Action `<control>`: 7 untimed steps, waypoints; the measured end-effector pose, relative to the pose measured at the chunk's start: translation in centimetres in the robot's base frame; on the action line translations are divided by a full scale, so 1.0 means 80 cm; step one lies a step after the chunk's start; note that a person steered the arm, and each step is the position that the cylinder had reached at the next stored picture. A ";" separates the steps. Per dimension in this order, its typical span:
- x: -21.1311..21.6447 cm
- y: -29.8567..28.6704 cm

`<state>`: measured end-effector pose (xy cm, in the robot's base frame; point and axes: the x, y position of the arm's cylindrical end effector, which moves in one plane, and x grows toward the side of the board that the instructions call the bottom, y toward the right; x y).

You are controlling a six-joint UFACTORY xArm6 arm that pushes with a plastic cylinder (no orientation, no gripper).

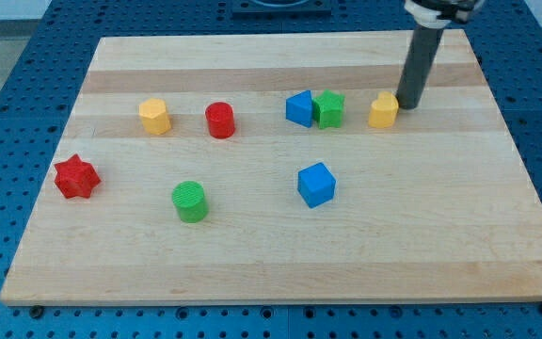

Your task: Push the yellow heart closer to the green star

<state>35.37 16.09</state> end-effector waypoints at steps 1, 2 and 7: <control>0.000 -0.039; 0.000 -0.050; 0.029 -0.050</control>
